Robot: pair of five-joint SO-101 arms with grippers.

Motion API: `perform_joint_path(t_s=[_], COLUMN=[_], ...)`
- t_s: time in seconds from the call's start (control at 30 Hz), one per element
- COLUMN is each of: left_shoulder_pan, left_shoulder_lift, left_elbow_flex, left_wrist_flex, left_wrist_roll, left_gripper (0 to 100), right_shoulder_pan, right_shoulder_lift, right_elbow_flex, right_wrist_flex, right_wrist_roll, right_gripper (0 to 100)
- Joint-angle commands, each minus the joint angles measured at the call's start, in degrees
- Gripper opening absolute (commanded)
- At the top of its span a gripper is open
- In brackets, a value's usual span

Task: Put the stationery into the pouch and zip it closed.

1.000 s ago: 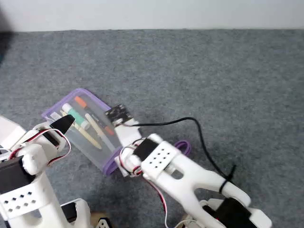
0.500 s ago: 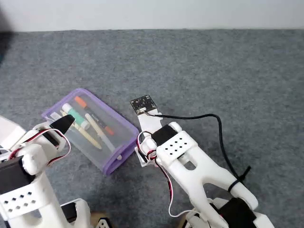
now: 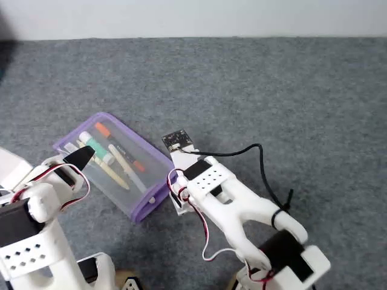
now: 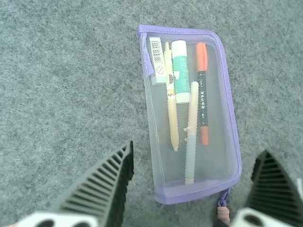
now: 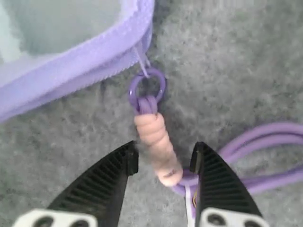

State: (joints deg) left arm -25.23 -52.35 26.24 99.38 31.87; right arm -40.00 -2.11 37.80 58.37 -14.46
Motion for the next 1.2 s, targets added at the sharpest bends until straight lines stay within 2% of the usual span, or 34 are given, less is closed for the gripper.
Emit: perform_joint_path(t_s=[0.0, 0.07, 0.2, 0.4, 0.67, 0.93, 1.17], left_shoulder_pan=[-0.2, -0.2, -0.2, -0.2, 0.1, 0.2, 0.2], left_shoulder_lift=[-1.0, -1.0, -1.0, -1.0, -1.0, -1.0, -1.0], left_elbow_flex=[-2.3, -2.3, -2.3, -1.5, -1.5, -1.7, -9.1], left_wrist_flex=[1.0, 1.0, 1.0, 1.1, 1.0, 1.0, 1.1], left_wrist_roll=[0.5, 0.5, 0.5, 0.4, 0.3, 0.2, -1.4], left_gripper=[38, 38, 38, 38, 38, 38, 38], right_shoulder_pan=[0.2, 0.3, 0.6, 3.0, 6.1, 6.3, 6.0], right_shoulder_lift=[2.0, 4.0, 6.4, 1.3, -22.7, -40.0, -41.6], right_elbow_flex=[-1.9, -3.0, -4.8, -4.9, -5.0, -5.2, -16.9], right_wrist_flex=[-1.9, -2.1, -1.8, -0.6, 1.8, -5.1, -15.3], right_wrist_roll=[1.2, 1.8, 1.8, 2.5, 13.8, 22.7, 24.7], right_gripper=[19.7, 17.2, 0.7, 0.9, 0.8, 0.7, 0.7])
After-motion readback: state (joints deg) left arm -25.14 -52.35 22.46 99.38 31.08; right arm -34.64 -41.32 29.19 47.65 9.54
